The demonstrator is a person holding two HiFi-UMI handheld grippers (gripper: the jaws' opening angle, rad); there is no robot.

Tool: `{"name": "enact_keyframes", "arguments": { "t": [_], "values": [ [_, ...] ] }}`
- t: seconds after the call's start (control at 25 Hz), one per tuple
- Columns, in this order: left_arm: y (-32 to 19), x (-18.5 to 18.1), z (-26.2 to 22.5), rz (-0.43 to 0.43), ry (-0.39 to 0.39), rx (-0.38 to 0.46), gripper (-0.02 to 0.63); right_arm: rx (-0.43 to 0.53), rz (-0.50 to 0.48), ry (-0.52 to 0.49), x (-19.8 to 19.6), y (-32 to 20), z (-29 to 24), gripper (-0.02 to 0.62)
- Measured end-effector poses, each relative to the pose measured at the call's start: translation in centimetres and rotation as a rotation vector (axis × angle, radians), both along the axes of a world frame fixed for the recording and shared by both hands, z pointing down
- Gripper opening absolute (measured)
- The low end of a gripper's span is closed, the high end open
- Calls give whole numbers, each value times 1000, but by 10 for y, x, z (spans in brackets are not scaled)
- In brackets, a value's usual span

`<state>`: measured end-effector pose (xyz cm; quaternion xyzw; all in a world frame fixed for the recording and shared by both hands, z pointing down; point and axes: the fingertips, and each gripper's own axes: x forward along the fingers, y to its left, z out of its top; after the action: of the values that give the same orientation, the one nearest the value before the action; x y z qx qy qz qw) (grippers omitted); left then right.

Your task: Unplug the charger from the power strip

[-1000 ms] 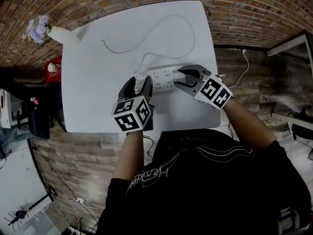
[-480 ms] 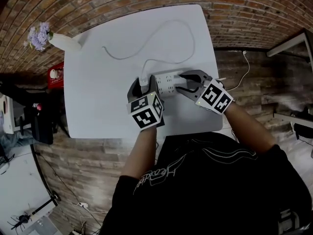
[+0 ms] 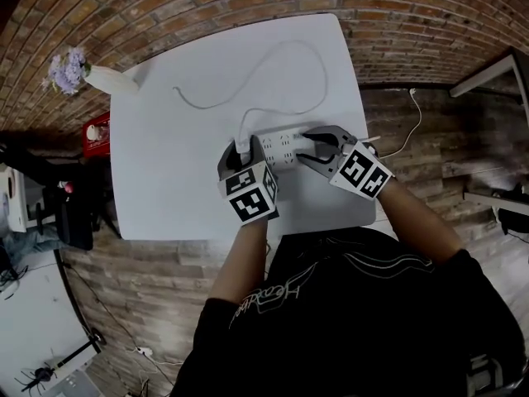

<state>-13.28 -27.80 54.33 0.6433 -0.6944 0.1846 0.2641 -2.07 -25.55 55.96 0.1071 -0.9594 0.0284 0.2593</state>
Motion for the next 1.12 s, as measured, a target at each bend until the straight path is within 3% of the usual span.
{"name": "enact_keyframes", "arguments": {
  "t": [0.52,0.92,1.0,1.12],
  "values": [
    [1,-1,0,-14,144,8,141,1,-2,-3,1,0,0,156],
    [2,2,-3,3,-11,4,132,14,0,-5,1,1,-2,156],
    [1,2,-3,2,-3,-1,132,12,-1,-5,1,1,-2,156],
    [1,-1,-2,-8,92,-15,136,5,-5,-3,1,1,-2,156]
  ]
}}
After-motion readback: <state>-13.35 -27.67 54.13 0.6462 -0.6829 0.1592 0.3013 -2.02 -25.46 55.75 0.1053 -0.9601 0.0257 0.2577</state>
